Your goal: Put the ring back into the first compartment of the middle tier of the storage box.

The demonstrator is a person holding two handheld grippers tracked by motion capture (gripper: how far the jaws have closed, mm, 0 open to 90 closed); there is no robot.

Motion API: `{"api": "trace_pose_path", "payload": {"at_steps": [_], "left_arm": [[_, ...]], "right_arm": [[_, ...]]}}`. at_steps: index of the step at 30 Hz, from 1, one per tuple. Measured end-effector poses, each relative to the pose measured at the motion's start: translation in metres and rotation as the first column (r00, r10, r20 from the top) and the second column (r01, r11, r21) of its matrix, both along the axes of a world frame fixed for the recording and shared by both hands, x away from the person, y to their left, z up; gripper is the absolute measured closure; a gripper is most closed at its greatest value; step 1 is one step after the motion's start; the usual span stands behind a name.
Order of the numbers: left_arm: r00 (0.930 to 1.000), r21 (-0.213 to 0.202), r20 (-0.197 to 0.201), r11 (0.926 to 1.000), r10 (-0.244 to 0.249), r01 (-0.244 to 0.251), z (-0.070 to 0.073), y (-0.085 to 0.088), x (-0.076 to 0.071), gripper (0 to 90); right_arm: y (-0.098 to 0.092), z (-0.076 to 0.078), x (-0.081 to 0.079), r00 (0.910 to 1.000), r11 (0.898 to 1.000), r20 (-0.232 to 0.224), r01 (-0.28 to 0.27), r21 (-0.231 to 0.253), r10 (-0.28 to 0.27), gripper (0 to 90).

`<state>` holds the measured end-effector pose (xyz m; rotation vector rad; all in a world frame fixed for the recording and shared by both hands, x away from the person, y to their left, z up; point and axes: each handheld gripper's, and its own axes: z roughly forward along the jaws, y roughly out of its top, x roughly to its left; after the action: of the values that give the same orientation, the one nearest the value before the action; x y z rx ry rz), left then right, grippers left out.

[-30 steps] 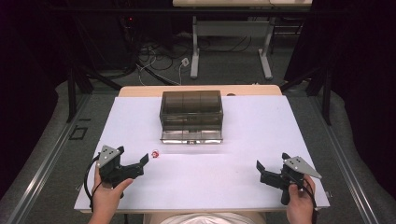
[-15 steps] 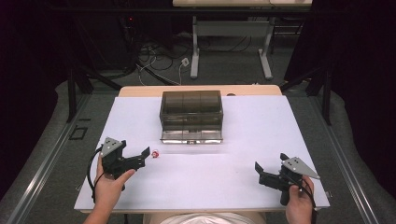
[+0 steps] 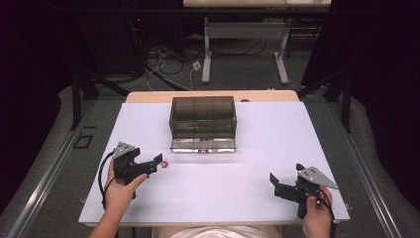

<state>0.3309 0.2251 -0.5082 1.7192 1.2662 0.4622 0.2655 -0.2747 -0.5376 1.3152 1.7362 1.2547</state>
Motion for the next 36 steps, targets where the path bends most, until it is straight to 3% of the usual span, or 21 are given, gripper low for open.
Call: {"api": "trace_pose_path", "payload": {"at_steps": [10, 15, 20, 26, 36], "left_arm": [[0.9987, 0.003, -0.050, 1.0000, 0.000, 0.000, -0.004, -0.005, 0.011, 20.1], [0.9977, 0.029, -0.067, 0.9996, 0.008, -0.006, -0.005, -0.006, 0.017, 21.9], [0.9982, 0.056, -0.061, 0.9984, -0.001, 0.004, -0.007, -0.006, 0.022, 23.4], [0.9991, 0.057, -0.043, 0.9984, -0.002, 0.004, -0.013, -0.007, 0.023, 24.1], [0.9963, 0.053, -0.081, 0.9981, -0.028, 0.033, -0.026, -0.009, 0.024, 29.2]], "right_arm": [[-0.002, -0.001, 0.001, 0.9999, 1.000, -0.012, -0.004, -0.007, 0.004, 0.0], [-0.002, -0.001, 0.002, 0.9997, 1.000, -0.020, -0.010, -0.012, 0.009, 0.0], [-0.002, -0.002, 0.002, 0.9997, 1.000, -0.018, -0.014, -0.009, 0.014, 0.0], [-0.001, -0.003, 0.002, 0.9995, 1.000, -0.024, -0.019, -0.014, 0.019, 0.0], [0.000, -0.004, 0.003, 0.9992, 0.999, -0.022, -0.033, -0.016, 0.033, 0.0]]}}
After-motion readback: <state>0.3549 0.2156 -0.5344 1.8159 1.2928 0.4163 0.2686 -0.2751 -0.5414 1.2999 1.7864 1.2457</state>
